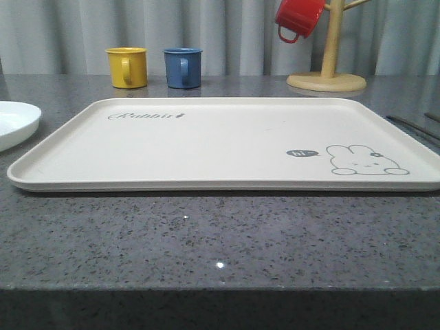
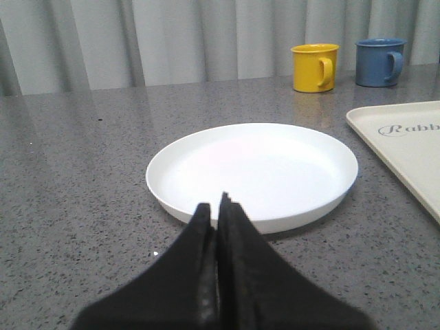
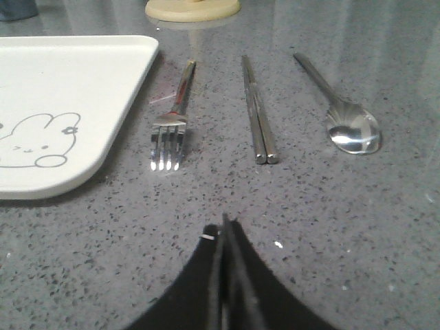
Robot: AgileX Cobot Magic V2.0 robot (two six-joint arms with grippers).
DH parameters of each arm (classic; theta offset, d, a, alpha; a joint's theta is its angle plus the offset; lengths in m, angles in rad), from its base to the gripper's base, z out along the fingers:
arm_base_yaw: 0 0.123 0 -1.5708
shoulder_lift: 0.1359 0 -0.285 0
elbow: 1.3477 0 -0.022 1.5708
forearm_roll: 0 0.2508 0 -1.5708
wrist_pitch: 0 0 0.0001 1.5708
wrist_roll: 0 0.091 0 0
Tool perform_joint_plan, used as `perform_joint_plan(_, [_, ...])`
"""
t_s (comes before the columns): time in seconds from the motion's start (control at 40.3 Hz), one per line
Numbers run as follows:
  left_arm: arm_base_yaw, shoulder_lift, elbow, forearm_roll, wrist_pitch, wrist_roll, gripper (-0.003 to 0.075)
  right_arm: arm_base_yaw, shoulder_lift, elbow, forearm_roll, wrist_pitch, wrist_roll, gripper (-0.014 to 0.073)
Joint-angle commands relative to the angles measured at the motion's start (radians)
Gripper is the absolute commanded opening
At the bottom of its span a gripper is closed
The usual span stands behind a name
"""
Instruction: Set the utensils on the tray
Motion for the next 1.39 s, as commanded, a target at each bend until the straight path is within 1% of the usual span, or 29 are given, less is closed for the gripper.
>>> perform_joint_plan(0.0, [0.000, -0.020, -0.003, -0.011, -0.083, -0.008, -0.0018, -0.006, -0.018, 0.000, 0.003, -0.084, -0.007, -0.0068])
perform_joint_plan(1.118, [0.000, -0.020, -0.003, -0.011, -0.083, -0.008, -0.0018, -0.006, -0.018, 0.000, 0.003, -0.084, -0.007, -0.0068])
perform_joint_plan(1.366, [0.000, -0.020, -0.003, 0.004, -0.095, -0.008, -0.0018, -0.006, -0.018, 0.000, 0.003, -0.150, -0.007, -0.0068])
